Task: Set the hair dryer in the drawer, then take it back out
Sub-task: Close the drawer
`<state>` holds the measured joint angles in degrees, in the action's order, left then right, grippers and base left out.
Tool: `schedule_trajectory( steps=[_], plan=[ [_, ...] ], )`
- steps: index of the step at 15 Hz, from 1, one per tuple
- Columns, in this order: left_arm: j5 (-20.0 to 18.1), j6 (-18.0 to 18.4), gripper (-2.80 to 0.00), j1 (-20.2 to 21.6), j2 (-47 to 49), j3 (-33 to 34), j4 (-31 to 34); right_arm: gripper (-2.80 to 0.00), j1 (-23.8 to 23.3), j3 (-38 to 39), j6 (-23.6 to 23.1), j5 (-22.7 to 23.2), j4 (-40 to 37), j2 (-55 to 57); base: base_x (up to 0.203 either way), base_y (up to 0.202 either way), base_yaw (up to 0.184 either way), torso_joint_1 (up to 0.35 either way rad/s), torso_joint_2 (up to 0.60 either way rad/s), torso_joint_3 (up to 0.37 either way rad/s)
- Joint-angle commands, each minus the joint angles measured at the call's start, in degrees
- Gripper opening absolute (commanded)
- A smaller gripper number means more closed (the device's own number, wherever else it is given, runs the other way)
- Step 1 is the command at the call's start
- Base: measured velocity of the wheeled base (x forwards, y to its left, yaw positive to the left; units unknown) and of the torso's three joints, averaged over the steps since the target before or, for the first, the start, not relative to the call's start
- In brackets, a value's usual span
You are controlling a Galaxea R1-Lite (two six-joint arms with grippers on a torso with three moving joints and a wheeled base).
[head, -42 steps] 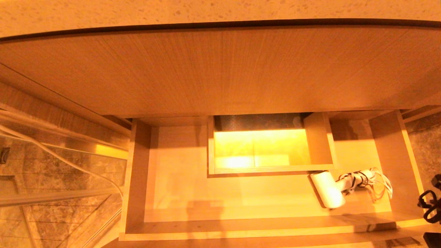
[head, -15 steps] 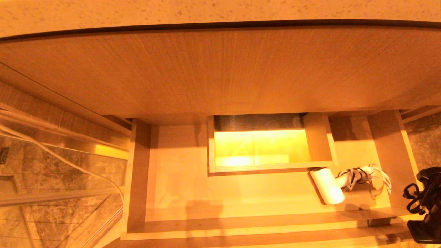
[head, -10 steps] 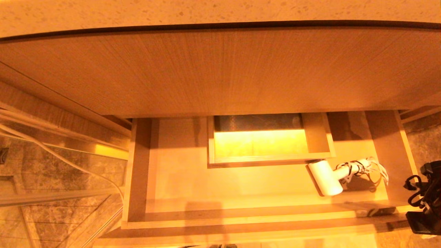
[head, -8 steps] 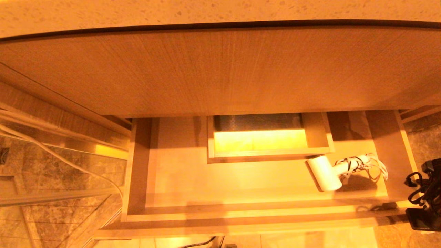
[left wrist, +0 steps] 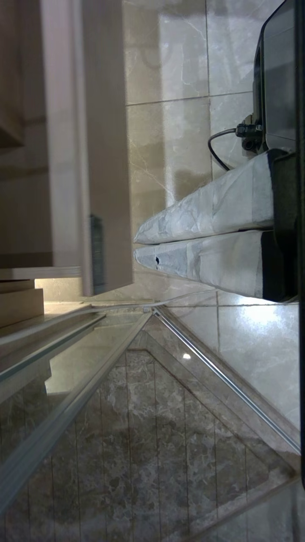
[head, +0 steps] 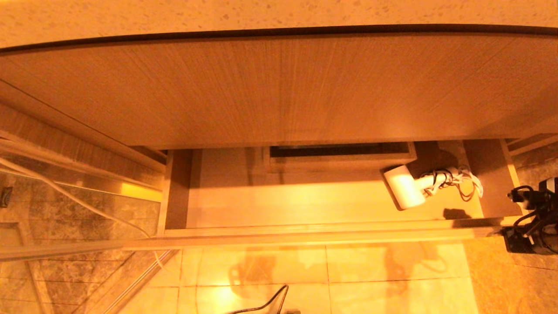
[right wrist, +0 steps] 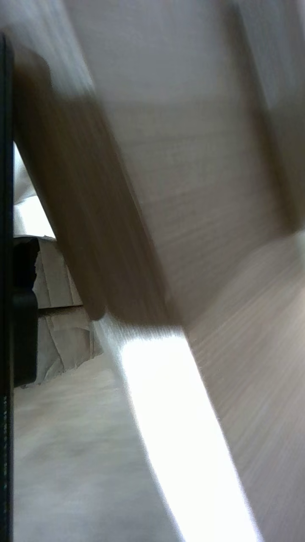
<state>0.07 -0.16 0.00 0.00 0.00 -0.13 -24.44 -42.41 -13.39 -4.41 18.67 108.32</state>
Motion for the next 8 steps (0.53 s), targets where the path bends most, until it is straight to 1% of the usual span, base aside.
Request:
schedule_trajectory(
  steps=[1, 4, 8],
  plan=[
    [0.01, -0.02, -2.8, 0.0, 0.0, 0.0, -0.04, -2.8, 0.01, -0.91, -0.23, 1.64, 1.14, -1.76, 0.0, 0.0, 0.0, 0.0, 0.0, 0.0],
    [0.01, -0.02, -2.8, 0.0, 0.0, 0.0, -0.04, -2.8, 0.0, -2.29, -0.55, 3.07, 2.35, -4.32, 0.0, 0.0, 0.0, 0.0, 0.0, 0.0],
    [0.01, -0.02, -2.8, 0.0, 0.0, 0.0, -0.04, -2.8, 0.09, -1.6, -0.7, 5.08, 8.3, -7.86, 0.0, 0.0, 0.0, 0.0, 0.0, 0.0]
  ],
)
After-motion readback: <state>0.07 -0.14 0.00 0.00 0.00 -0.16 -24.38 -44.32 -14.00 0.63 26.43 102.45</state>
